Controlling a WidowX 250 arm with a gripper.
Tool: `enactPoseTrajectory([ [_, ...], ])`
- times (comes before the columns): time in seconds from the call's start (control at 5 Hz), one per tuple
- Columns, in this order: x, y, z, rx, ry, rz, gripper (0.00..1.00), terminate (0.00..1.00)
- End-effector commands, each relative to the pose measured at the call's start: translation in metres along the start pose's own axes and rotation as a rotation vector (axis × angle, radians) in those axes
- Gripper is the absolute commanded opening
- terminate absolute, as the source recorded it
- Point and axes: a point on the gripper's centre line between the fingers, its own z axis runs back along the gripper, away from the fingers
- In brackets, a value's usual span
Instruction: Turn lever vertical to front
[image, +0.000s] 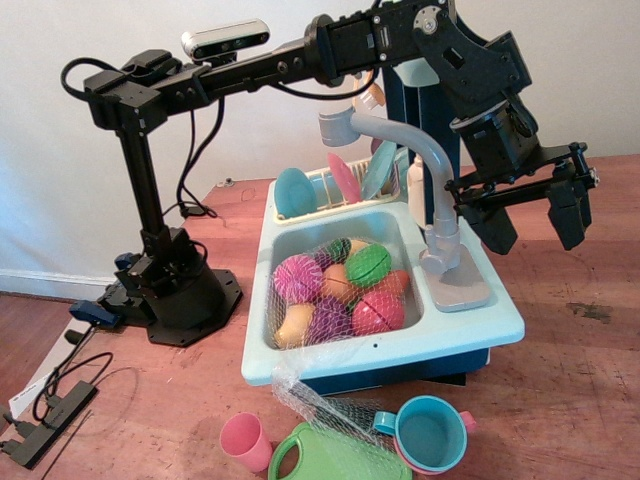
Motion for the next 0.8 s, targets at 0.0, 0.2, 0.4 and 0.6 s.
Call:
enactPoseTrajectory([
  [0.0, 0.0, 0.0, 0.0, 0.0, 0.0, 0.0, 1.0, 0.0],
  [0.2, -0.001, 0.004, -0.001, 0.003, -0.004, 0.011, 1.0, 0.0],
  [0.4, 0.0, 0.008, -0.002, -0.001, -0.014, 0.021, 1.0, 0.0],
  [0.6, 0.001, 0.013, -0.005, -0.019, -0.02, 0.025, 1.0, 0.0],
])
